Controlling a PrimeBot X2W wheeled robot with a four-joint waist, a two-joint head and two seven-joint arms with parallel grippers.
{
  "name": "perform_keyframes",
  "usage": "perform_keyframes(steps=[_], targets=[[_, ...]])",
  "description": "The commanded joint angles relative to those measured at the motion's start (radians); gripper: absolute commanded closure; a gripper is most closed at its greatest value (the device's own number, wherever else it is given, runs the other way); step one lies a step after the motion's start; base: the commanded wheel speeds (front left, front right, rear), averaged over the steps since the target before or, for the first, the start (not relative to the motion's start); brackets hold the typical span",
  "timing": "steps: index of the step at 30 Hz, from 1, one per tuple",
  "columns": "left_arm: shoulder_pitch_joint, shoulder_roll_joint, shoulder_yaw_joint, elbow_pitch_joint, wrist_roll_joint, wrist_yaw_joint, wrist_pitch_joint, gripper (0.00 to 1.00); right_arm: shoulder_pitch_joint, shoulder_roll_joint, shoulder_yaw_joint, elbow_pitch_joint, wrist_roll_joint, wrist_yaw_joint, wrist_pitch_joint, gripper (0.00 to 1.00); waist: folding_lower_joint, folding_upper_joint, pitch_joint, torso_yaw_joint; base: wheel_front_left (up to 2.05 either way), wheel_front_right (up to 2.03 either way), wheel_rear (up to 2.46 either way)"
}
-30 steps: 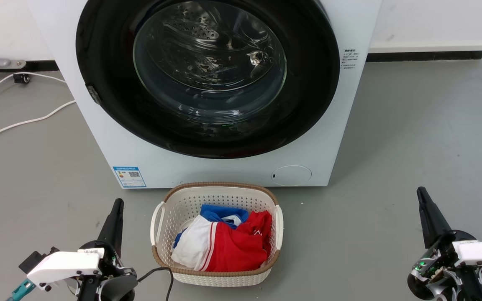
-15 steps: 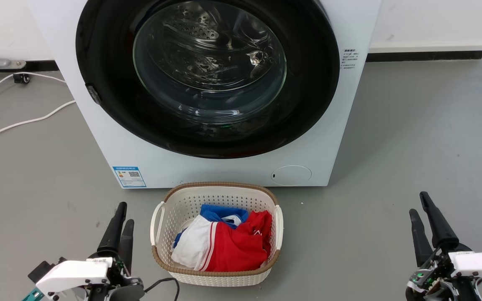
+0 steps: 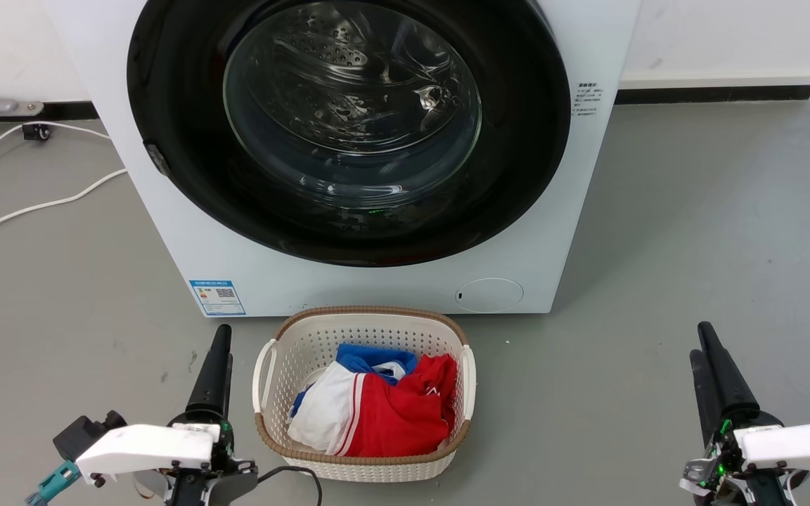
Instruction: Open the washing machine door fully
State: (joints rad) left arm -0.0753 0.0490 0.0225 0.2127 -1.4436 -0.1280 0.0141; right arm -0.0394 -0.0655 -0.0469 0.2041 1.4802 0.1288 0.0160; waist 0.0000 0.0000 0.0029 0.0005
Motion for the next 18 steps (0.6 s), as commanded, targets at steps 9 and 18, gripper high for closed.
perform_keyframes(steps=[9,18], targets=[[-0.008,0.003,-0.02,-0.028,0.225,0.0,-0.041,0.0,-0.005,-0.013,0.006,-0.047,-0.218,0.001,-0.044,0.0,0.0,0.0,-0.003,0.0,0.0,0.0,0.0],[-0.008,0.003,-0.045,-0.035,0.448,0.015,-0.074,0.0,0.004,-0.009,0.011,-0.08,-0.43,0.001,-0.06,0.0,0.0,0.0,-0.004,0.0,0.0,0.0,0.0]])
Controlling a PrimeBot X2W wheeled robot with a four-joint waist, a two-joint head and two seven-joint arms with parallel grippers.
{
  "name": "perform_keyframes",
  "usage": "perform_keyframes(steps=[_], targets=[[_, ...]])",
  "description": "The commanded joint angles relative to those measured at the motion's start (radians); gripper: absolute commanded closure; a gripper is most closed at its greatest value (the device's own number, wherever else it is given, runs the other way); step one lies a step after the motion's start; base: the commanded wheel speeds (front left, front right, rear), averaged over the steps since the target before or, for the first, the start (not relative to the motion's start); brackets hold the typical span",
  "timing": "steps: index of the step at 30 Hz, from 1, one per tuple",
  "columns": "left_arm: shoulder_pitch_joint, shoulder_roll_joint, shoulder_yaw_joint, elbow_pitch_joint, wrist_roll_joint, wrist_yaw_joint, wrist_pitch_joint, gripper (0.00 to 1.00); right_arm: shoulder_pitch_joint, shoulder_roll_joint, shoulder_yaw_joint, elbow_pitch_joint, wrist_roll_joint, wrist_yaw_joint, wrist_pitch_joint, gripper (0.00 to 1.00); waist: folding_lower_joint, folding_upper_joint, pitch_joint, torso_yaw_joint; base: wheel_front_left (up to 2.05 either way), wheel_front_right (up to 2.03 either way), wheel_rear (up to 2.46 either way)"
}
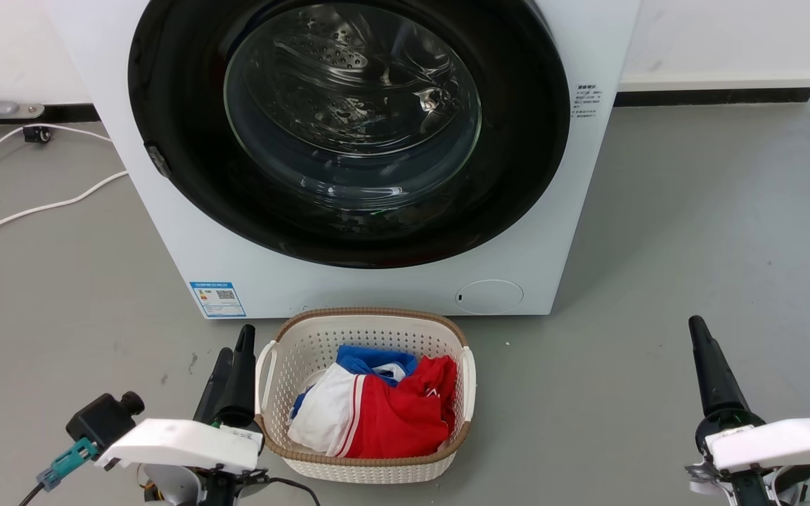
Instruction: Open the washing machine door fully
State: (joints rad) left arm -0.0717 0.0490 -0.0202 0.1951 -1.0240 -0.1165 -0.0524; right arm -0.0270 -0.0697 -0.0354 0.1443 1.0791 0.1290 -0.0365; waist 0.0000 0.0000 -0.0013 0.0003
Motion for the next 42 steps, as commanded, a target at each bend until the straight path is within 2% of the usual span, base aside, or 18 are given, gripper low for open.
perform_keyframes(steps=[1,12,21,32,42], targets=[[-0.012,0.003,-0.005,-0.018,0.054,0.006,-0.011,0.0,-0.008,-0.004,-0.003,-0.023,-0.057,0.001,-0.008,0.0,0.0,0.0,0.0,0.0,0.0,0.0,0.0],[-0.02,0.032,-0.053,-0.026,0.309,0.042,-0.047,0.0,0.003,0.004,-0.012,-0.062,-0.326,0.001,0.0,0.0,0.0,0.0,0.001,0.0,0.0,0.0,0.0],[-0.035,0.065,-0.099,-0.022,0.462,0.073,-0.073,0.0,0.008,-0.002,-0.001,-0.087,-0.47,0.001,0.009,0.0,0.0,0.0,0.002,-0.002,0.0,0.0,0.0],[-0.048,0.099,-0.143,-0.015,0.598,0.121,-0.104,0.0,0.02,-0.006,-0.004,-0.11,-0.626,0.002,0.015,0.0,0.0,0.0,0.003,-0.003,0.0,0.0,0.0],[-0.049,0.111,-0.164,-0.015,0.664,0.149,-0.125,0.0,0.03,-0.001,-0.019,-0.131,-0.741,0.002,0.019,0.0,0.0,0.0,0.003,-0.002,0.0,0.0,0.0]])
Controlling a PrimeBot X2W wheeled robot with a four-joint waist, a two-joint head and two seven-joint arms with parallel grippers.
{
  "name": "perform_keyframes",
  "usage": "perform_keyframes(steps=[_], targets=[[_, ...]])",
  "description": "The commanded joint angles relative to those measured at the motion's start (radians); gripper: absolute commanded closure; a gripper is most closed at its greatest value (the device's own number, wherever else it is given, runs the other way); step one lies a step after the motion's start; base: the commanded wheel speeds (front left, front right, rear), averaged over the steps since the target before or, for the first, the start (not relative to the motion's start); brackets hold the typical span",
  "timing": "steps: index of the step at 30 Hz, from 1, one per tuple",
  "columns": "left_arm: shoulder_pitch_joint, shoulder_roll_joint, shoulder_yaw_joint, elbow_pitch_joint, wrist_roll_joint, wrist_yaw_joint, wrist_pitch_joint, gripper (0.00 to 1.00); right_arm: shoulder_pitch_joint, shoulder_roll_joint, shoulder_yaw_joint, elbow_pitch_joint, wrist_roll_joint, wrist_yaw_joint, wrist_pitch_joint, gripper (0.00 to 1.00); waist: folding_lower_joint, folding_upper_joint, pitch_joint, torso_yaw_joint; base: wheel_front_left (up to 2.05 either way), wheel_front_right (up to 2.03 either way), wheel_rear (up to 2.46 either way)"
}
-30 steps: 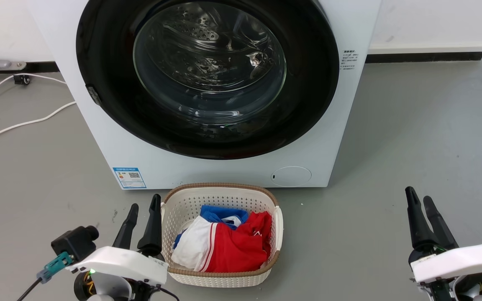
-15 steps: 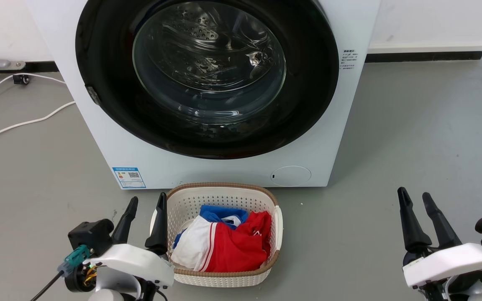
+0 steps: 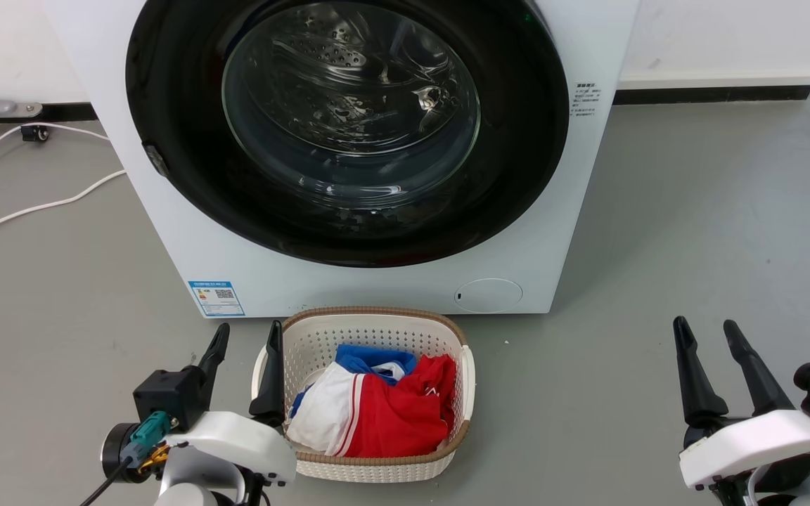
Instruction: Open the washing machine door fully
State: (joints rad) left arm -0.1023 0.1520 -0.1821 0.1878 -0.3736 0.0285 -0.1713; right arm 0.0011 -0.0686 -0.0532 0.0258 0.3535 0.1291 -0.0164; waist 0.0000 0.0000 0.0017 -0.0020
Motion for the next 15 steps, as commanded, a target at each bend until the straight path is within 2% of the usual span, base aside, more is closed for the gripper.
perform_keyframes(steps=[1,15], targets=[[-0.019,0.009,-0.004,-0.008,0.022,0.006,-0.009,0.0,0.003,-0.001,-0.002,-0.015,-0.026,0.002,-0.001,0.0,0.0,0.0,0.0,0.0,0.0,0.0,0.0],[-0.011,0.008,-0.015,0.003,0.098,0.019,-0.039,0.0,0.013,0.009,-0.014,-0.045,-0.147,0.002,0.002,0.0,0.0,0.0,0.001,0.0,0.0,0.0,0.0]])
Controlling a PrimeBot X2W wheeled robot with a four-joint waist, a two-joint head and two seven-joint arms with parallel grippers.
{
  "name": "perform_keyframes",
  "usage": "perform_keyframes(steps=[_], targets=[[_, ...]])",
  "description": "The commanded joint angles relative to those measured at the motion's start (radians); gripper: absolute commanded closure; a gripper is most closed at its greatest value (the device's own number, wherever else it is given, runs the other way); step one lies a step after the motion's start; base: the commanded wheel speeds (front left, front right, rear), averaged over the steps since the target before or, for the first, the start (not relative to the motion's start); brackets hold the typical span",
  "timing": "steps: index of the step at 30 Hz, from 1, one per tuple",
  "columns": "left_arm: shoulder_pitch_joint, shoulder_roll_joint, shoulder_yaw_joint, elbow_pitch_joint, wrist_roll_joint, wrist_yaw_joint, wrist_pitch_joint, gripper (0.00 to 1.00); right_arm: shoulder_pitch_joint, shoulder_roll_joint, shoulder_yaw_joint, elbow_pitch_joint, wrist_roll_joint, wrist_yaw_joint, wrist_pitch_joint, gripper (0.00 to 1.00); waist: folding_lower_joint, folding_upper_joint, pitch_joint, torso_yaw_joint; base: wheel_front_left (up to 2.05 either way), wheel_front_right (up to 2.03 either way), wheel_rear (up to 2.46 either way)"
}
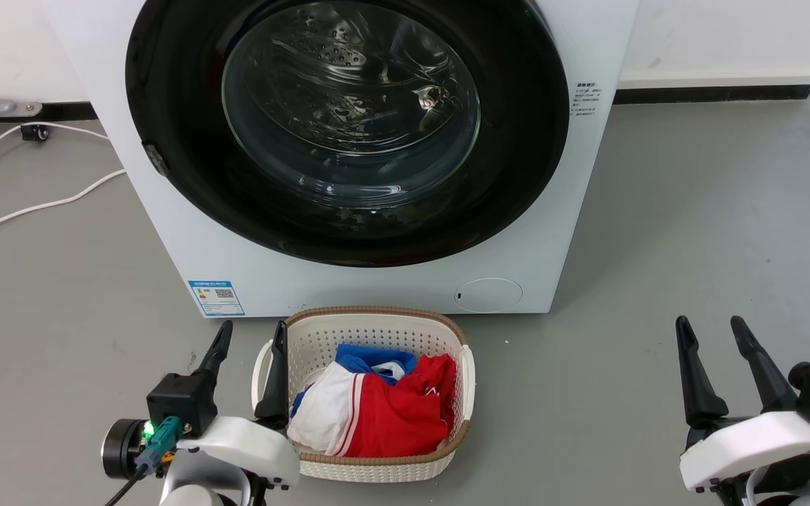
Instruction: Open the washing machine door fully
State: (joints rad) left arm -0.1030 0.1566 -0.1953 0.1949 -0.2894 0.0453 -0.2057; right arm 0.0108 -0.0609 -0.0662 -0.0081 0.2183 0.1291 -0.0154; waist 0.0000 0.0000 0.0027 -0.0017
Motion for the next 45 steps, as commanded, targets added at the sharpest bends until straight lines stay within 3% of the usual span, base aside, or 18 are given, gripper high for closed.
perform_keyframes(steps=[1,17,30,37,39,45], targets=[[-0.011,0.002,-0.001,-0.004,0.017,0.0,-0.008,0.0,0.004,0.002,-0.001,-0.013,-0.018,0.002,0.001,0.0,0.0,0.0,0.0,0.0,0.0,0.0,0.0],[-0.013,-0.025,0.01,0.037,0.082,-0.033,-0.039,0.0,0.015,0.009,-0.006,-0.027,-0.129,0.002,0.005,0.0,0.0,0.0,-0.003,0.007,0.0,0.0,0.0],[-0.016,-0.042,0.03,0.066,0.146,-0.044,-0.061,0.0,0.03,0.011,-0.013,-0.031,-0.164,0.003,-0.01,0.0,0.0,0.0,-0.007,0.011,0.0,0.0,0.0],[-0.015,-0.054,0.044,0.069,0.136,-0.053,-0.061,0.0,0.028,0.011,-0.018,-0.021,-0.129,0.002,-0.01,0.0,0.0,0.0,-0.007,0.012,0.0,0.0,0.0],[-0.015,-0.056,0.048,0.071,0.132,-0.056,-0.061,0.0,0.026,0.011,-0.02,-0.019,-0.119,0.002,-0.007,1.0,0.0,0.0,-0.007,0.012,0.0,0.0,0.0],[-0.013,-0.063,0.061,0.069,0.133,-0.056,-0.061,0.0,0.007,0.011,-0.036,0.005,-0.03,0.002,-0.01,1.0,0.0,0.0,-0.004,0.009,0.0,0.0,0.0]])
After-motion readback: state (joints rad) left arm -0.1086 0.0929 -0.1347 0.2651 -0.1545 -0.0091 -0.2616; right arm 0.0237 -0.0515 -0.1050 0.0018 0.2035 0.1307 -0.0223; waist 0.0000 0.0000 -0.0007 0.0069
